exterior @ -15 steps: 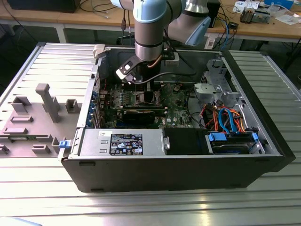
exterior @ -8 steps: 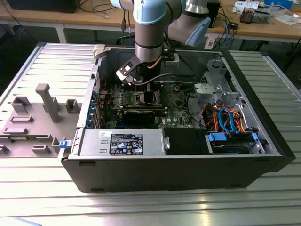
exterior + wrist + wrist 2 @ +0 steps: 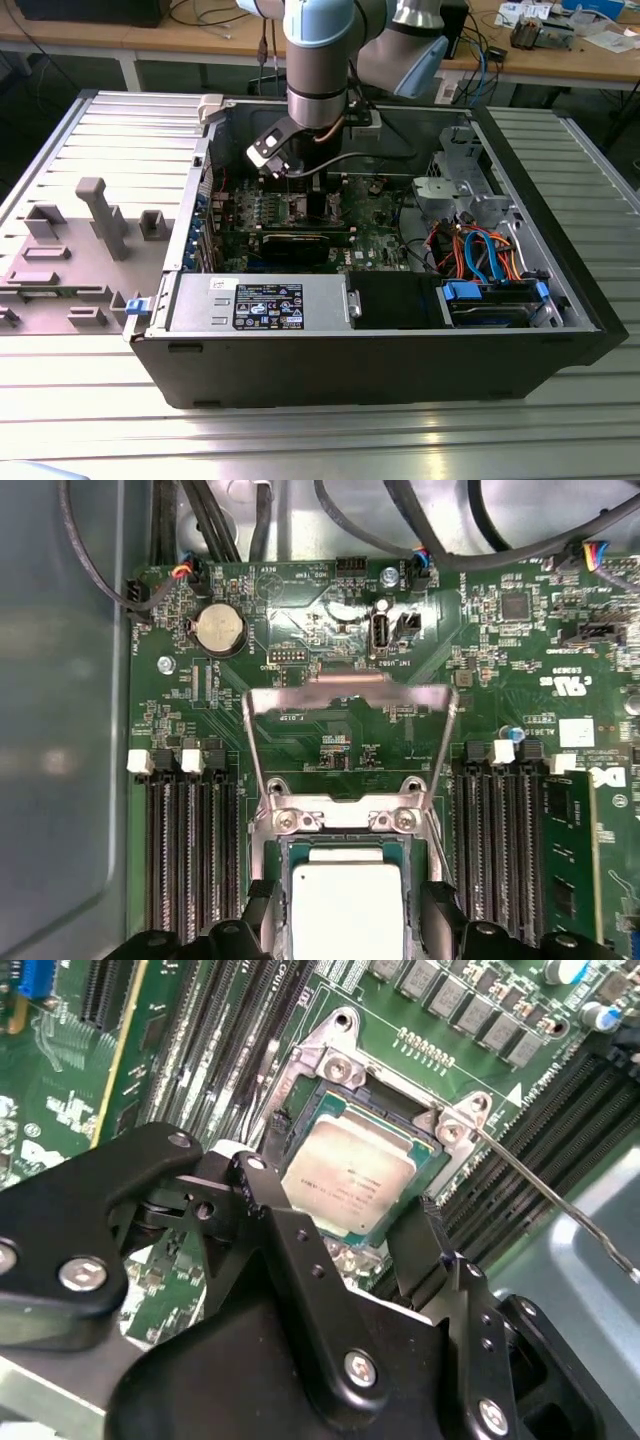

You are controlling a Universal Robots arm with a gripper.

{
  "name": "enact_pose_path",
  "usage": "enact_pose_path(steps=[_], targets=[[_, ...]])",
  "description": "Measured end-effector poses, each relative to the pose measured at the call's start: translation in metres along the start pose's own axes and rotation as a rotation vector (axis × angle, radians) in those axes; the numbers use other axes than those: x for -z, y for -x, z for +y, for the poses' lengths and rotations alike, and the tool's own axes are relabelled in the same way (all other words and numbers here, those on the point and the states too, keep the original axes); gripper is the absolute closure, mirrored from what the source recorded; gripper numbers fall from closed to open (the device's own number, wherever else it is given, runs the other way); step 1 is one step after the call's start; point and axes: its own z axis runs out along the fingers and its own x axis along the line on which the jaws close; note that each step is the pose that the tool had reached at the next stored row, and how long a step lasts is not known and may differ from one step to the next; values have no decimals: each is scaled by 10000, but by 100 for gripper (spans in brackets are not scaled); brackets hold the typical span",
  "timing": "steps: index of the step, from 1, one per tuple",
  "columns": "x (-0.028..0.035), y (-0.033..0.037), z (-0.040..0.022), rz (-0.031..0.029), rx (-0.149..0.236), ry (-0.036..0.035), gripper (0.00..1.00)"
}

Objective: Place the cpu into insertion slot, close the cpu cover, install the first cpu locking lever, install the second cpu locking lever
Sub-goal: 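Place the cpu into insertion slot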

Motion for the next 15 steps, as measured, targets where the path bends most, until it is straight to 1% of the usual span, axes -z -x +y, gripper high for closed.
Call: enact_pose_path(steps=[2,3,4,13,15], targets=[[82,-1,3,0,-1,-1,32],[109,-1,4,0,0,-1,32],[117,-1,5,-1,0,-1,32],[122,-1,5,0,0,-1,32],[123,-1,5,0,0,-1,34]])
